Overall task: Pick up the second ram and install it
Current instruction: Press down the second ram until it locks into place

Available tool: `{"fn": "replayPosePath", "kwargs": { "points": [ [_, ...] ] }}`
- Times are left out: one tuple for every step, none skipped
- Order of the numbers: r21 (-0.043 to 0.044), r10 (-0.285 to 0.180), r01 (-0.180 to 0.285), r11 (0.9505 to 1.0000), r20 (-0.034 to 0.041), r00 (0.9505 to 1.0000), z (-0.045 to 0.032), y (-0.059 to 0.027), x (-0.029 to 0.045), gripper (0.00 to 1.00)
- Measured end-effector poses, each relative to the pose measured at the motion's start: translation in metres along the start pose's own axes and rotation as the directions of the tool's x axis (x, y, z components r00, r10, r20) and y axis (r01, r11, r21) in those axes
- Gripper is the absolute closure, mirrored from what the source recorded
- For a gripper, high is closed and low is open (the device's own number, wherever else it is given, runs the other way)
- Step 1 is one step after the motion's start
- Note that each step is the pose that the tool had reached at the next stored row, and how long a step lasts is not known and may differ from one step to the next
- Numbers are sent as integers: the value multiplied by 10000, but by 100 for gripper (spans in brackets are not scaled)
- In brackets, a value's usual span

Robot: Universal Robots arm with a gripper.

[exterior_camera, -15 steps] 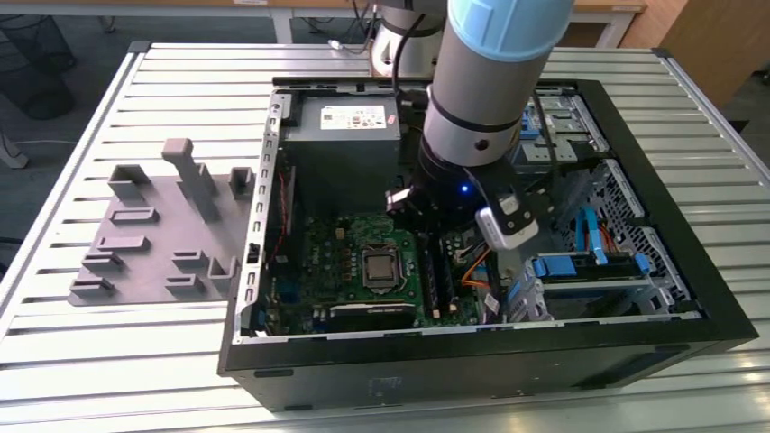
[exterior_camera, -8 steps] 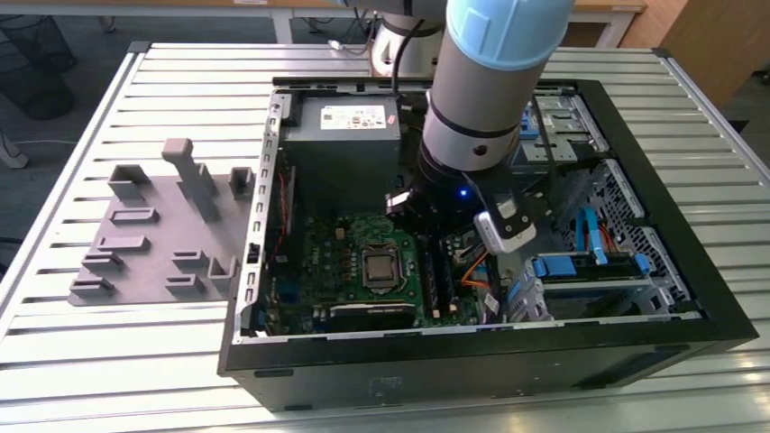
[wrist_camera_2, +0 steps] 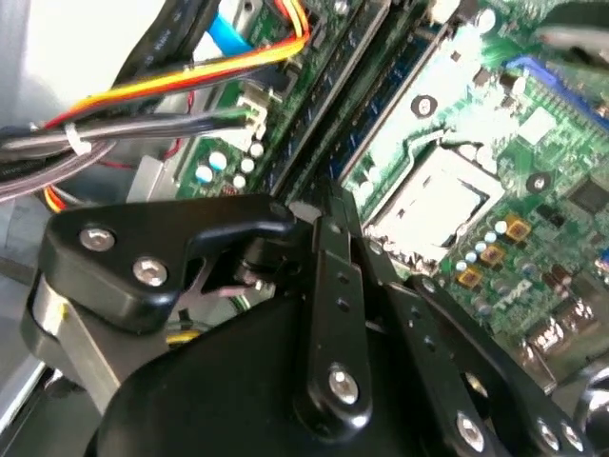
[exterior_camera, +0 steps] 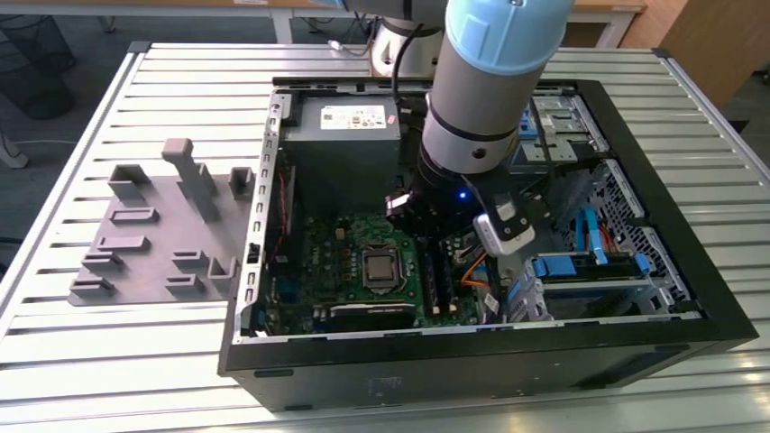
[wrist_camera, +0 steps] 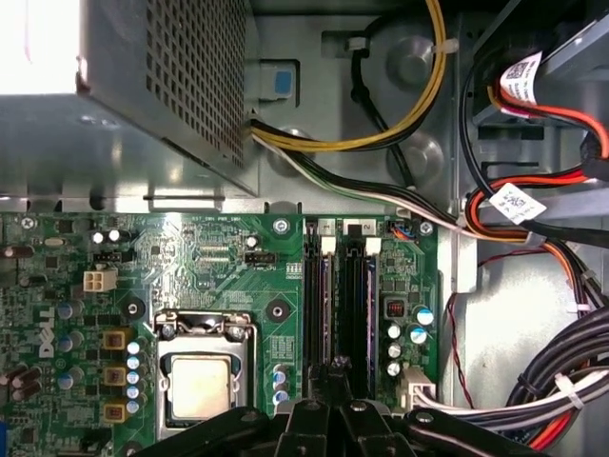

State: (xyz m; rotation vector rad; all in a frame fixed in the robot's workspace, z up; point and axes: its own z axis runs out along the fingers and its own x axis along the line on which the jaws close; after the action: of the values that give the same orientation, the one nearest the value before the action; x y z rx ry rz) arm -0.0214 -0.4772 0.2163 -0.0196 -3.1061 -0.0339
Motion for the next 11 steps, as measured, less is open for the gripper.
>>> {"fn": "replayPosePath", "kwargs": {
  "points": [
    [-2,0,0,10000,-1,10000,7,-1,0,89],
    [-8,-1,1,10000,-2,10000,9,-1,0,89],
    [-11,-1,1,10000,-1,10000,8,-2,0,89],
    [-21,-2,2,10000,2,10000,-3,1,-1,89],
    [-47,-3,3,10000,9,10000,-25,5,-1,89],
    [-46,-2,2,10000,8,10000,-61,6,1,89],
    [-30,-1,1,10000,3,10000,-112,5,3,89],
    [-24,-1,1,10000,2,10000,-159,5,5,89],
    [-25,0,0,10000,2,10000,-189,5,6,89],
    [-24,-1,1,10000,2,10000,-205,6,7,89],
    [-25,-1,1,10000,2,10000,-207,6,7,89]
  ]
}}
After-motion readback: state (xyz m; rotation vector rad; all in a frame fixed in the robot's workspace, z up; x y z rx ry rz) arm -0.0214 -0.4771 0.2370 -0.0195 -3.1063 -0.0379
